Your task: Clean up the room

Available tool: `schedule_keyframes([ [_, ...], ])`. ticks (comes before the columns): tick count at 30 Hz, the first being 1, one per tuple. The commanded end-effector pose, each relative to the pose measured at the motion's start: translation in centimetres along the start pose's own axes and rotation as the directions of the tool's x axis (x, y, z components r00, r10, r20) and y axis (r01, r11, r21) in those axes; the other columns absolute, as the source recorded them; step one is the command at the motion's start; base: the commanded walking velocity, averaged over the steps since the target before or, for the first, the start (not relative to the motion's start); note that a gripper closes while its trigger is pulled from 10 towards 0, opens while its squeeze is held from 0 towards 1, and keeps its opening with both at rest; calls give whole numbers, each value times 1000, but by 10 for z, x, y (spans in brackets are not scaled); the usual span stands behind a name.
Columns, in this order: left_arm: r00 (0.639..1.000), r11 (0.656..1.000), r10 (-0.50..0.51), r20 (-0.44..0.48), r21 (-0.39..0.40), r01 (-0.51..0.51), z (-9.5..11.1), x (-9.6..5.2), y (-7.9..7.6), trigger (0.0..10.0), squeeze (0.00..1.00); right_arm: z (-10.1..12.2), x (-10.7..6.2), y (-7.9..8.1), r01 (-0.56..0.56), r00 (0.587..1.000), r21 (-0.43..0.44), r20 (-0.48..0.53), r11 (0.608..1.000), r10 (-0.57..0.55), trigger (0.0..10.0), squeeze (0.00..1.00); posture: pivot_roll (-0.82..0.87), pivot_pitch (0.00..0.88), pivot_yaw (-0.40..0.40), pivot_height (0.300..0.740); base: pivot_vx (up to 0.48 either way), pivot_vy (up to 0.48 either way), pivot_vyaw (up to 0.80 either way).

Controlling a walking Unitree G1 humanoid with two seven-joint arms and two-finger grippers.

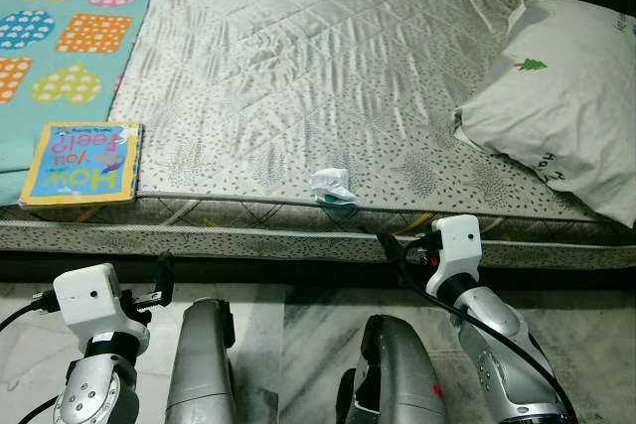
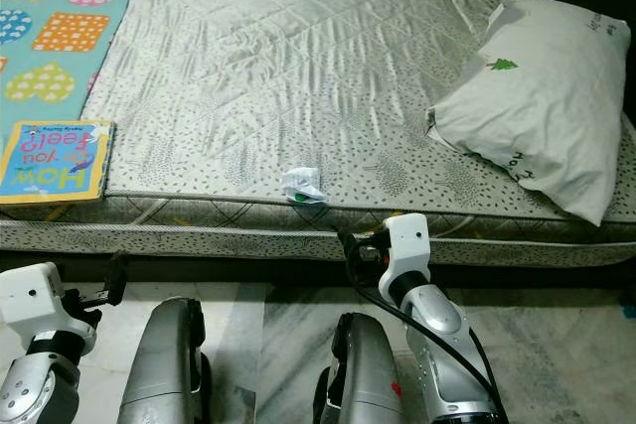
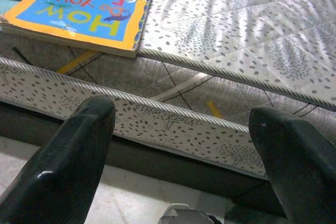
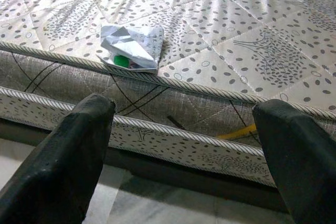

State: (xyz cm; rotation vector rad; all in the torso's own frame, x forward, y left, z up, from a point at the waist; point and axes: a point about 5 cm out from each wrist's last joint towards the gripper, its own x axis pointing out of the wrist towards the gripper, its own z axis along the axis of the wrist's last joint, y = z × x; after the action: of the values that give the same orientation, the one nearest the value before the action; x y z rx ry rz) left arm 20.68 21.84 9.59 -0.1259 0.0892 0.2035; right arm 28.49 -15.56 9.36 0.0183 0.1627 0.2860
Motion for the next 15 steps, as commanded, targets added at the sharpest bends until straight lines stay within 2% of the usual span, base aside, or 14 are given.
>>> schedule_keyframes([
  [1,1000,1000,-4,-22,-8,4,-5,-3,1,10000,0,-5,-3,-4,8,1000,11,-15,1000,-8,10000,0,77,258,-107,554,0,0,0],
  [15,1000,1000,-6,-21,-15,6,-6,-3,0,10000,0,-7,-2,-5,-1,1000,3,-19,1000,1,10000,0,79,244,-114,544,0,0,0],
])
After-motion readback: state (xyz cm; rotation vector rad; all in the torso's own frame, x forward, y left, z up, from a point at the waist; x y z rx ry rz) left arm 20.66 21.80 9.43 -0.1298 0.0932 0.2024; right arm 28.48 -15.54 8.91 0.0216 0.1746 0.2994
